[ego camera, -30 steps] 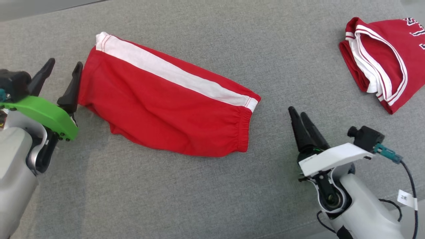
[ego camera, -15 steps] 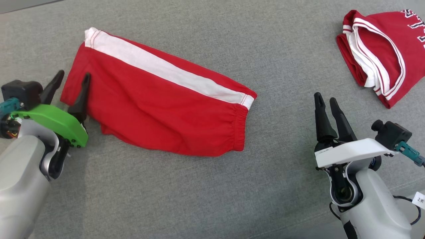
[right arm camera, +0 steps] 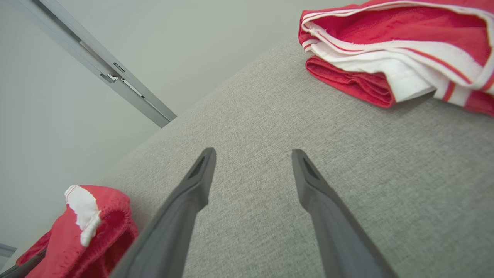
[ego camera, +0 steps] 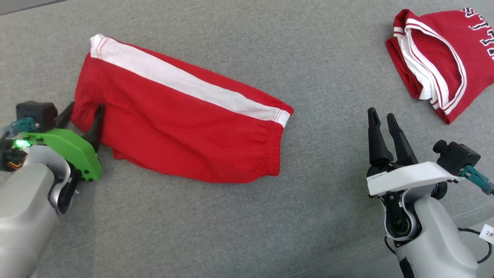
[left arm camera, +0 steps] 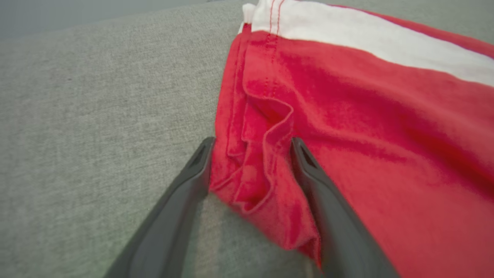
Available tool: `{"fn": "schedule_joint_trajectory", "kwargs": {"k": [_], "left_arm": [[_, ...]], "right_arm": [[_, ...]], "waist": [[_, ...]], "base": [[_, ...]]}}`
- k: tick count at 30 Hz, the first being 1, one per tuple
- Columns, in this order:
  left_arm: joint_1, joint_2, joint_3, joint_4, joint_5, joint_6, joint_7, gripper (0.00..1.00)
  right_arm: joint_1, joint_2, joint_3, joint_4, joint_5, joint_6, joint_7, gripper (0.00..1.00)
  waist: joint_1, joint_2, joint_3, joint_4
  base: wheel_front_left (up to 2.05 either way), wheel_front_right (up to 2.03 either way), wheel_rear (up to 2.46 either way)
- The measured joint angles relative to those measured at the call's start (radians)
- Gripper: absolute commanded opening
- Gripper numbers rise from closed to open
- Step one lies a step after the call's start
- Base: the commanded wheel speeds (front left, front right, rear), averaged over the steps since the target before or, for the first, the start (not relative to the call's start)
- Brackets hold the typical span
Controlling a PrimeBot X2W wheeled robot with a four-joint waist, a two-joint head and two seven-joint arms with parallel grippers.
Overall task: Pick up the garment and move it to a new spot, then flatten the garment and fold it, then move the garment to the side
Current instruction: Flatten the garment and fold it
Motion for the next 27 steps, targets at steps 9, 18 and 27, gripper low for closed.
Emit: {"fn": "schedule_joint_trajectory", "kwargs": {"k": [9,18,27], "left_arm": [[0.004,-0.030,-0.100,0.013,-0.077,0.002,-0.006,0.00],[0.086,-0.094,-0.108,0.043,-0.145,0.001,-0.054,0.00],[0.196,-0.123,0.042,0.040,-0.098,0.000,-0.053,0.00]], "right_arm": [[-0.011,0.002,-0.034,0.011,-0.135,0.000,0.000,1.00],[-0.003,-0.002,-0.066,0.039,-0.266,0.000,0.000,1.00],[0.035,-0.004,-0.111,0.055,-0.382,0.000,0.000,1.00]], "waist": [[0.0000,0.0000,-0.035,0.029],[0.0000,0.0000,-0.103,0.084],[0.0000,0.0000,-0.183,0.160]], "base": [[0.00,0.00,0.00],[0.00,0.00,0.00],[0.00,0.00,0.00]]}}
